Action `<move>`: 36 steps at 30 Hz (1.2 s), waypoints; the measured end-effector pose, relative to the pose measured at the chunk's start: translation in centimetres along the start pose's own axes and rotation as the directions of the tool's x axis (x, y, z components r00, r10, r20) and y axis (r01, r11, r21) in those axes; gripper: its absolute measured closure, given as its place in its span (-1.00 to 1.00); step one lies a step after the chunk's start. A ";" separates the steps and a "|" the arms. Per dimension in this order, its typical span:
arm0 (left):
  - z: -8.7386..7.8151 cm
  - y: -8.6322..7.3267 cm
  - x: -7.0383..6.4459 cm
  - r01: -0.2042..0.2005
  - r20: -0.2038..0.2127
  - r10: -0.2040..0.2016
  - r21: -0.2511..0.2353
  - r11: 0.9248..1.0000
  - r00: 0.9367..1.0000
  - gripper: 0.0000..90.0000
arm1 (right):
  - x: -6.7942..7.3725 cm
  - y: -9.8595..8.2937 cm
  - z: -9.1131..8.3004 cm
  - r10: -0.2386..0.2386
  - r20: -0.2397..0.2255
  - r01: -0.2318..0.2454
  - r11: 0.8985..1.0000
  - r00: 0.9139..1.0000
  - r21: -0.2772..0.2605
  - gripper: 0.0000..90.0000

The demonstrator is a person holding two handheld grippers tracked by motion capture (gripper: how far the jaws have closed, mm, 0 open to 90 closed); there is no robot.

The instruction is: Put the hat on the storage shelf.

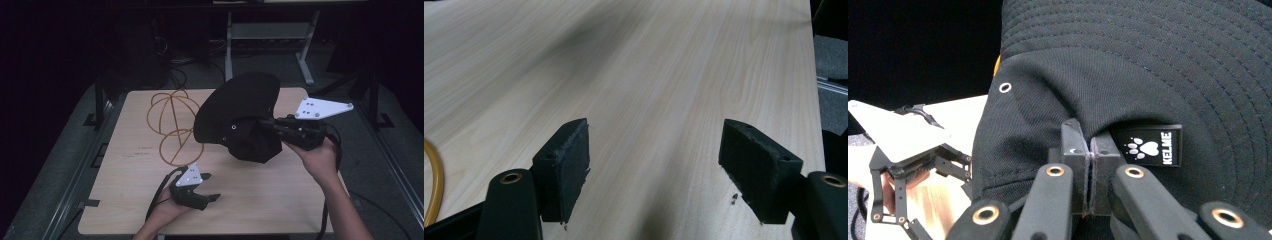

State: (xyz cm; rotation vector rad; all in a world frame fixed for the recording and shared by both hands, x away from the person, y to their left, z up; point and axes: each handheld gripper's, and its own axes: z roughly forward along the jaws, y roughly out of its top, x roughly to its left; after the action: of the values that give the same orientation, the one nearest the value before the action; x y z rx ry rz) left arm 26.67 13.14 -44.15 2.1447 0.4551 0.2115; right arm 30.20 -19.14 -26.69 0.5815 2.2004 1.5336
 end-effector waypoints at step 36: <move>0.2 0.1 0.0 -0.023 0.008 0.023 -0.003 1.000 1.000 -0.38 | 1.0 5.4 5.0 -0.067 -0.090 0.066 0.998 0.994 -0.010 0.96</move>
State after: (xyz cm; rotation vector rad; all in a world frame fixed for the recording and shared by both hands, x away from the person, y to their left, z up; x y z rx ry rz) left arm 26.70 12.96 -44.20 2.1482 0.4257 0.2155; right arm 32.64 -13.00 -23.25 0.4406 2.2564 1.5604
